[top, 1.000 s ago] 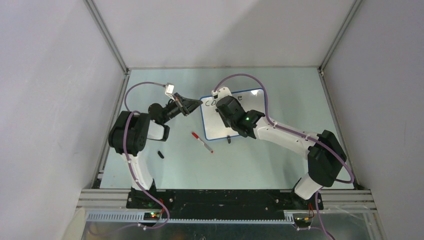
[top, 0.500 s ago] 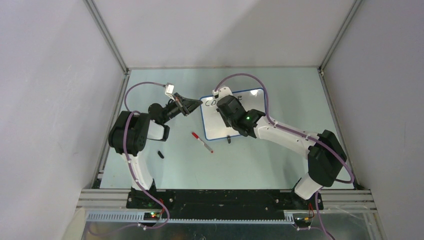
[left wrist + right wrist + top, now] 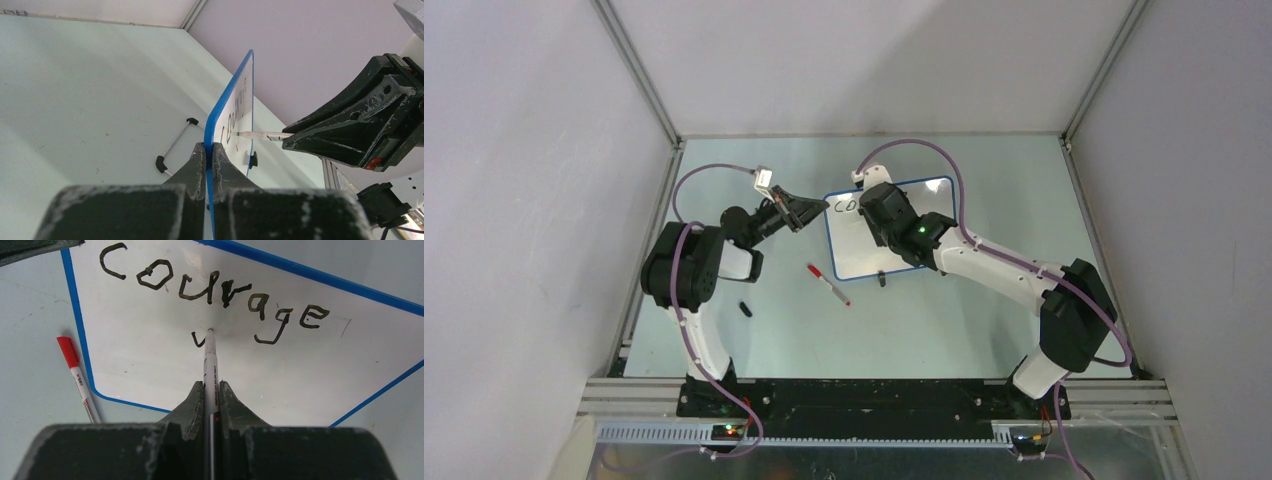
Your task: Write a sentence on the whiteboard
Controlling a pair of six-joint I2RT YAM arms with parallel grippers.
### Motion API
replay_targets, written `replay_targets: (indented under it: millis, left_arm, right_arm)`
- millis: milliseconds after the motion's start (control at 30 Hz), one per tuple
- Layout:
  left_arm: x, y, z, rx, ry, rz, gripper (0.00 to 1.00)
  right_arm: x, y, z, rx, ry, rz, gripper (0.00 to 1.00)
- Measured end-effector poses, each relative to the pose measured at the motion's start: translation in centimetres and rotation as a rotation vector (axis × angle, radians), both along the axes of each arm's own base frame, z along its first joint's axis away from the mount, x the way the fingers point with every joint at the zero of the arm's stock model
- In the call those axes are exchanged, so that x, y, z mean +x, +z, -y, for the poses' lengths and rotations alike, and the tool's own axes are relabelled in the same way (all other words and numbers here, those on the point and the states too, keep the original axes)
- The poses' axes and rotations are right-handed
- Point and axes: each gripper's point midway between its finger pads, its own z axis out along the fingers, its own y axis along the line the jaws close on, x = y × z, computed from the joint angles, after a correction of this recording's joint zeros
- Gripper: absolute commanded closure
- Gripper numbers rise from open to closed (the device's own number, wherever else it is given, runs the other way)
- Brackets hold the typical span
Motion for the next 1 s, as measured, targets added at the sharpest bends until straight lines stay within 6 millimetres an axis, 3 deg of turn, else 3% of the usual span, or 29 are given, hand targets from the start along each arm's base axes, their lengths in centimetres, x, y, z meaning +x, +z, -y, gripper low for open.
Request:
replay_targets:
  millis: [1000]
  left_arm:
    - [0.01,0.0,0.0,0.001,0.001,0.001,1.0]
  right_arm:
    - [-0.65,-0.85,0.48,-0.027,0.001,-0.043,1.0]
